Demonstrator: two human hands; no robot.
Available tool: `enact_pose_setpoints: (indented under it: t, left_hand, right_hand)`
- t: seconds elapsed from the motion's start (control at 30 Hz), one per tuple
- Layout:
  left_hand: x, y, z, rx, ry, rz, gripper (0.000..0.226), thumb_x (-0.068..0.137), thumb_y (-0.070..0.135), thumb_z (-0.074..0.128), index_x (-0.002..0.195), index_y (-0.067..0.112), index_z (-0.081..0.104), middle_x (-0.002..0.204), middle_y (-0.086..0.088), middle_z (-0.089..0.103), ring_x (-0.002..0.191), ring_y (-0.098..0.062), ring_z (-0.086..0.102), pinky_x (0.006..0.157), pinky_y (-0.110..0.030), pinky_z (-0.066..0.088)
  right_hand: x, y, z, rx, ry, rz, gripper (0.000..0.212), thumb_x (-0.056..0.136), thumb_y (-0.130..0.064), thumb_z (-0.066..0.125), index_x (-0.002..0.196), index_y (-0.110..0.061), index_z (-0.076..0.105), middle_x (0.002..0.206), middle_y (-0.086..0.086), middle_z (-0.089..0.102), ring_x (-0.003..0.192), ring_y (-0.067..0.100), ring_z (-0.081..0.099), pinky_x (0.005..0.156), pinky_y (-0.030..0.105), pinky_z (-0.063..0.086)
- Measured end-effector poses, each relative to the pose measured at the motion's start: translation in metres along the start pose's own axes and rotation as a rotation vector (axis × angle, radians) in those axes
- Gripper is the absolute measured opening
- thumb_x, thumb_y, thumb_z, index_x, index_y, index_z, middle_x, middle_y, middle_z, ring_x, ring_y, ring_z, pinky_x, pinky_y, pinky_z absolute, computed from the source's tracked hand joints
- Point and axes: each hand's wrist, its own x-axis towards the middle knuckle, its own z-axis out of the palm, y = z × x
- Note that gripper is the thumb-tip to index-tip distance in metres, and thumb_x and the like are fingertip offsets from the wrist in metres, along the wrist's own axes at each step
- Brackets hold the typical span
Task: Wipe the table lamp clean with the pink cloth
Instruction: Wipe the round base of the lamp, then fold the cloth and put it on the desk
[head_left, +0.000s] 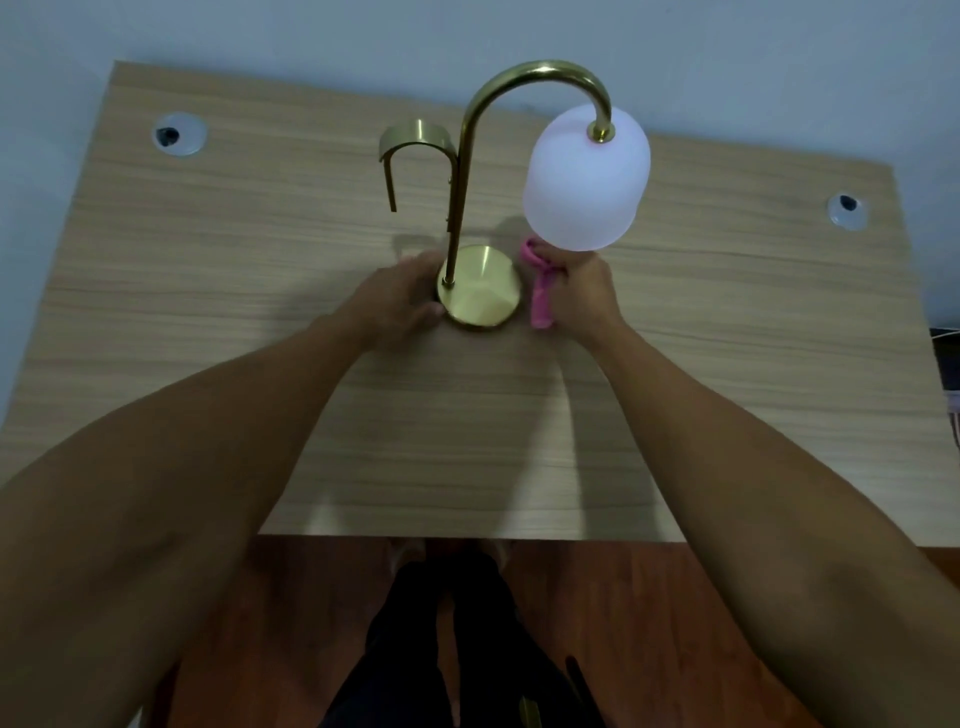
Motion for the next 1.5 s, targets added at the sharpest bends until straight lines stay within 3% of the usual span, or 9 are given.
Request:
enact_pose_setpoints:
  t: [0.23, 0.37, 0.57, 0.7, 0.8, 0.9, 1.13, 1.27, 1.5]
  left_hand:
    - [0.006, -0.006, 0.006, 0.031, 0.021, -0.010, 0.064, 0.092, 0.025, 0.072, 0.152, 0.026, 0.048, 0.138, -0.007, 0.067, 0.129, -0.027, 0.060, 0.110, -0.035, 0.041]
    - [0.008, -0.006, 0.004, 0.075, 0.030, 0.007, 0.064, 0.093, 0.032, 0.071, 0.152, 0.032, 0.047, 0.137, -0.006, 0.068, 0.128, -0.028, 0.061, 0.111, -0.048, 0.045]
    - [0.004, -0.004, 0.001, 0.052, 0.059, 0.054, 0.053, 0.096, 0.021, 0.068, 0.147, 0.025, 0.056, 0.136, -0.007, 0.069, 0.127, -0.027, 0.062, 0.105, -0.031, 0.040]
    - [-0.015, -0.015, -0.006, 0.047, 0.171, -0.011, 0.045, 0.105, 0.006, 0.046, 0.149, 0.008, 0.054, 0.150, -0.017, 0.057, 0.141, -0.032, 0.051, 0.118, -0.036, 0.035]
    - [-0.025, -0.025, -0.007, 0.058, 0.164, -0.058, 0.044, 0.106, 0.007, 0.043, 0.149, 0.006, 0.053, 0.153, -0.016, 0.054, 0.144, -0.032, 0.048, 0.121, -0.035, 0.031]
    - [-0.027, -0.022, -0.002, 0.039, 0.132, -0.040, 0.046, 0.105, 0.008, 0.045, 0.150, 0.007, 0.052, 0.153, -0.016, 0.054, 0.144, -0.031, 0.049, 0.122, -0.035, 0.032]
    - [-0.019, 0.000, 0.010, -0.079, 0.143, 0.080, 0.041, 0.100, -0.002, 0.041, 0.133, 0.007, 0.065, 0.127, -0.016, 0.071, 0.118, -0.032, 0.065, 0.092, -0.026, 0.044]
    - [-0.024, 0.005, 0.006, -0.108, 0.122, 0.052, 0.038, 0.097, -0.008, 0.042, 0.127, -0.002, 0.064, 0.120, -0.018, 0.071, 0.108, -0.022, 0.062, 0.087, -0.022, 0.041]
    - [-0.048, 0.001, -0.019, -0.333, 0.222, -0.211, 0.043, 0.104, 0.015, 0.049, 0.145, 0.003, 0.056, 0.136, -0.017, 0.066, 0.129, -0.029, 0.061, 0.113, -0.037, 0.045]
  right_hand:
    - [-0.029, 0.007, 0.032, -0.355, -0.035, -0.327, 0.043, 0.086, 0.001, 0.065, 0.128, 0.006, 0.067, 0.142, 0.025, 0.060, 0.129, 0.030, 0.058, 0.111, 0.030, 0.040]
    - [-0.064, 0.012, 0.054, -0.319, 0.141, -0.407, 0.050, 0.080, -0.018, 0.054, 0.119, 0.009, 0.072, 0.132, 0.026, 0.066, 0.122, 0.027, 0.055, 0.106, 0.032, 0.041]
    - [-0.105, 0.000, 0.085, 0.008, 0.056, -0.100, 0.054, 0.082, 0.019, 0.047, 0.128, 0.002, 0.069, 0.137, 0.016, 0.066, 0.126, 0.021, 0.058, 0.113, 0.028, 0.040]
    - [-0.112, -0.014, 0.074, 0.456, 0.106, 0.170, 0.040, 0.090, 0.018, 0.047, 0.110, 0.003, 0.078, 0.102, 0.010, 0.077, 0.091, 0.005, 0.072, 0.084, 0.019, 0.054]
    - [-0.101, -0.011, 0.056, 0.575, 0.329, 0.213, 0.038, 0.088, 0.014, 0.047, 0.100, 0.000, 0.080, 0.100, 0.019, 0.077, 0.102, 0.031, 0.073, 0.086, 0.029, 0.060]
    - [-0.076, -0.001, 0.047, 0.486, 0.503, 0.225, 0.041, 0.089, 0.010, 0.049, 0.114, -0.004, 0.078, 0.112, 0.012, 0.077, 0.111, 0.024, 0.070, 0.104, 0.039, 0.056]
    - [-0.071, 0.000, 0.070, 0.143, 0.281, 0.118, 0.034, 0.097, 0.006, 0.052, 0.124, -0.002, 0.071, 0.132, 0.013, 0.065, 0.126, 0.028, 0.058, 0.111, 0.029, 0.043]
    - [-0.098, -0.018, 0.089, 0.066, 0.124, 0.025, 0.028, 0.098, 0.002, 0.055, 0.121, -0.004, 0.069, 0.125, 0.011, 0.061, 0.104, 0.018, 0.059, 0.076, 0.005, 0.047]
    - [-0.119, -0.045, 0.092, 0.122, -0.119, 0.146, 0.040, 0.092, 0.008, 0.046, 0.090, -0.015, 0.079, 0.097, 0.007, 0.072, 0.098, 0.022, 0.062, 0.091, 0.041, 0.052]
